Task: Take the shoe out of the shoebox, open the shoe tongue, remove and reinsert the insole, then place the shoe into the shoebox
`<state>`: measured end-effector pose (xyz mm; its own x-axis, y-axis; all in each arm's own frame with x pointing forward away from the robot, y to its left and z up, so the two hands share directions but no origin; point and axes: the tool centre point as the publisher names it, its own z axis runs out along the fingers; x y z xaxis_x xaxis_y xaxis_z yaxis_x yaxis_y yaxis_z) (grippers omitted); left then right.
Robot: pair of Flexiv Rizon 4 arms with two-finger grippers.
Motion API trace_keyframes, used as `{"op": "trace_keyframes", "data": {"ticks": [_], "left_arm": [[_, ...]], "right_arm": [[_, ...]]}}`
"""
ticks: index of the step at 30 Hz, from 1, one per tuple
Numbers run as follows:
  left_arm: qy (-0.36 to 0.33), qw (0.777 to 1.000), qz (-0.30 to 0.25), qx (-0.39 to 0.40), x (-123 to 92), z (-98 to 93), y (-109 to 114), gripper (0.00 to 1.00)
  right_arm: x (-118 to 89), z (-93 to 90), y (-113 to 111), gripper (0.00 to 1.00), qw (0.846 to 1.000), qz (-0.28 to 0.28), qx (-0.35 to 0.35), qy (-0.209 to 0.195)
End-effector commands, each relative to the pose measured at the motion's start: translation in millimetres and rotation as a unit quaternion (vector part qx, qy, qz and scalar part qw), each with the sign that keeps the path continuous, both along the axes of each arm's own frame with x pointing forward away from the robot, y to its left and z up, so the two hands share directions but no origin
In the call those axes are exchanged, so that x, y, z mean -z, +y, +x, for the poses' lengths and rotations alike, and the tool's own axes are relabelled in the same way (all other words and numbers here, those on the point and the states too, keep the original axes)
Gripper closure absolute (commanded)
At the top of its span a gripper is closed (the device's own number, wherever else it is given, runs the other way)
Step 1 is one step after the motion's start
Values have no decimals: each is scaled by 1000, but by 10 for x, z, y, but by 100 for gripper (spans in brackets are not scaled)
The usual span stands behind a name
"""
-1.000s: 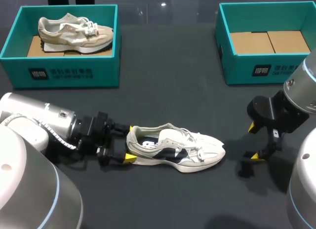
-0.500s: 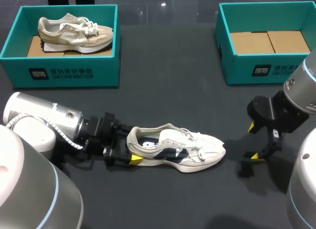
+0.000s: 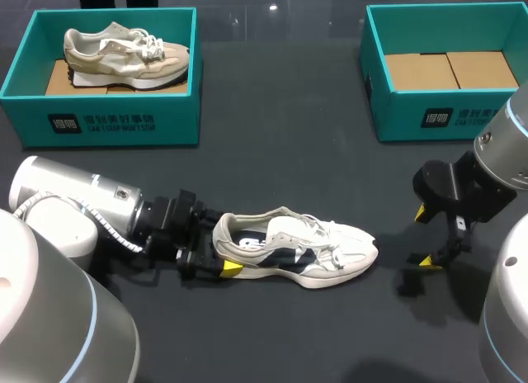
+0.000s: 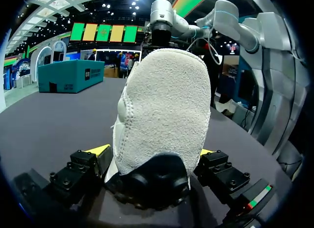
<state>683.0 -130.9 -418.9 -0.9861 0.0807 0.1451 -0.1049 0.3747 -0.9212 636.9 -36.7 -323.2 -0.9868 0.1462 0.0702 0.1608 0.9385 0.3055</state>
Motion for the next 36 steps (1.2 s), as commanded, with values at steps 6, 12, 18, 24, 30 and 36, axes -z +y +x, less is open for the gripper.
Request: {"op": "trace_keyframes", "data": {"ticks": [6,12,18,24,30,36], "left_arm": [[-9,1000,2,-23,-41,-73,51,0],[-11,1000,-2,-23,-69,-71,87,0],[-8,1000,-3,-19,-42,-70,43,0],[-6,1000,-3,-15,-3,-75,-48,0],[-7,1000,-3,-15,18,-94,-104,0],[-9,1000,-3,-19,34,-83,-134,80]], "right_arm": [[-1,-12,-2,0,1000,0,0,-1],[-1,-12,-2,0,1000,0,0,-1],[-1,-12,-2,0,1000,0,0,-1],[-1,-12,-2,0,1000,0,0,-1],[-1,-12,-2,0,1000,0,0,-1],[-1,-12,-2,0,1000,0,0,-1]]}}
